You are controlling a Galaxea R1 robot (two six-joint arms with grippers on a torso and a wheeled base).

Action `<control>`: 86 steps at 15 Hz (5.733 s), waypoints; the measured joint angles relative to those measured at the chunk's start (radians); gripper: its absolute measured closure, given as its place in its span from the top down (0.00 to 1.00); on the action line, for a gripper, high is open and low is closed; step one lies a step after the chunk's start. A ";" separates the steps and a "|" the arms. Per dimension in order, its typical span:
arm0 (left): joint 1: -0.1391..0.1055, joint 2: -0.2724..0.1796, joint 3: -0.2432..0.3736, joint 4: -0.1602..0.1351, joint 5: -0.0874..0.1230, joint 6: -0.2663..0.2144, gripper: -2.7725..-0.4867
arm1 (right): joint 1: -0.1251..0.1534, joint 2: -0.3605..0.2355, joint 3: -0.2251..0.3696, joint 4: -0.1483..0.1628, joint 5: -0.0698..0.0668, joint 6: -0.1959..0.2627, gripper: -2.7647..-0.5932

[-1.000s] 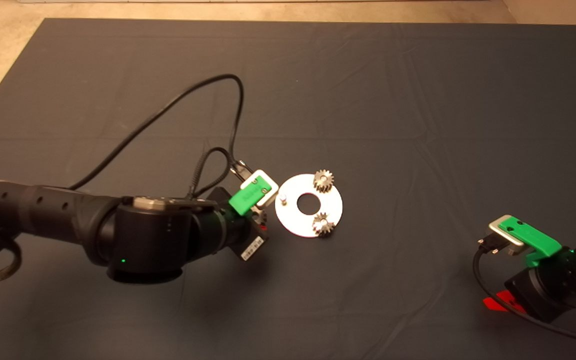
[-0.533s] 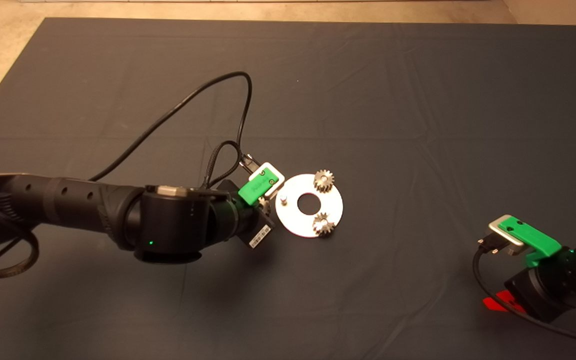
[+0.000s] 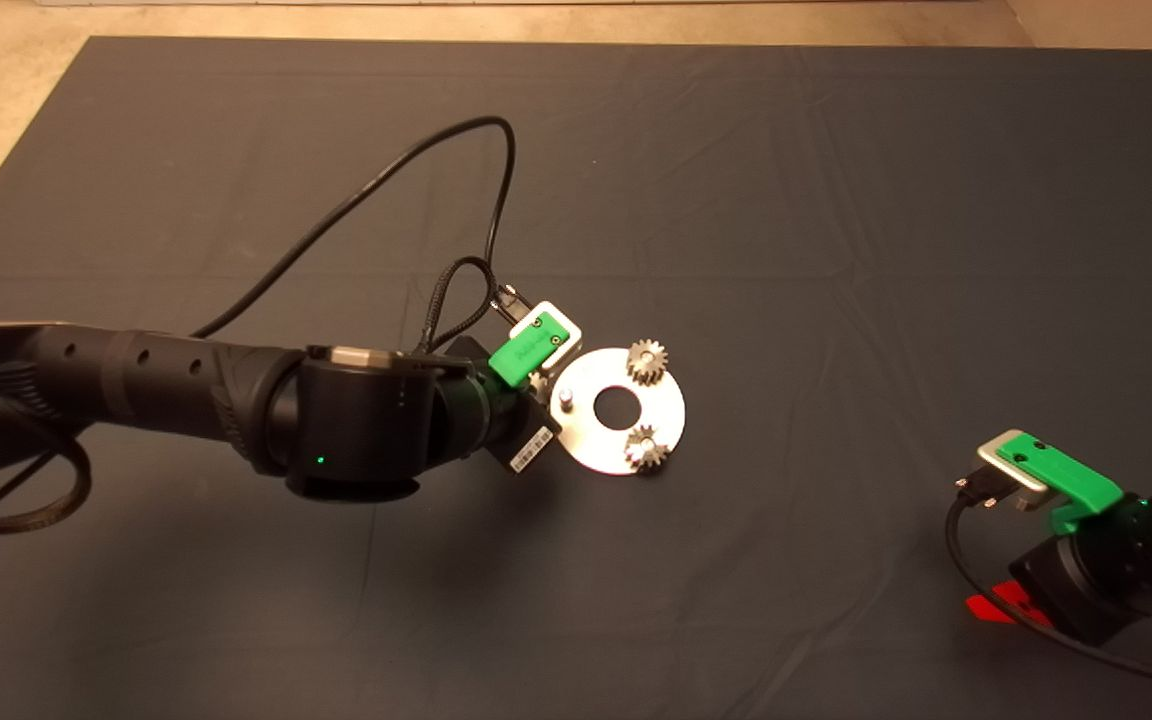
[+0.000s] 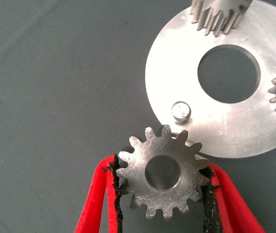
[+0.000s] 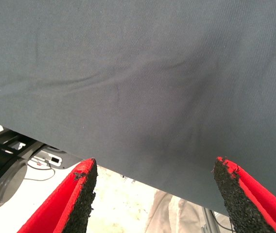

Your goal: Install three planetary gears onto the carrier pins

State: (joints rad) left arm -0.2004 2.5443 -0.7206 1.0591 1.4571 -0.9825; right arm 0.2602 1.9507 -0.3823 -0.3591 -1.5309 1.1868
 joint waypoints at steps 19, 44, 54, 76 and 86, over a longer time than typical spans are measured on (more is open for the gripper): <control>0.001 0.075 -0.081 0.001 -0.045 -0.003 0.10 | 0.000 0.002 0.000 0.000 0.000 -0.004 0.54; 0.051 0.070 -0.129 0.056 -0.099 -0.001 0.10 | 0.000 0.002 0.000 0.000 0.000 -0.007 0.54; 0.065 0.071 -0.129 0.074 -0.098 0.023 0.09 | 0.000 0.002 0.000 0.000 0.000 -0.007 0.54; 0.070 0.074 -0.129 0.081 -0.095 0.034 0.15 | 0.000 0.002 0.000 0.000 0.000 -0.007 0.54; 0.070 0.074 -0.130 0.081 -0.095 0.047 0.19 | 0.000 0.002 0.000 0.000 0.000 -0.007 0.54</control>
State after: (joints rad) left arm -0.1306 2.6179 -0.8504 1.1406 1.3623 -0.9358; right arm 0.2602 1.9526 -0.3823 -0.3587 -1.5309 1.1796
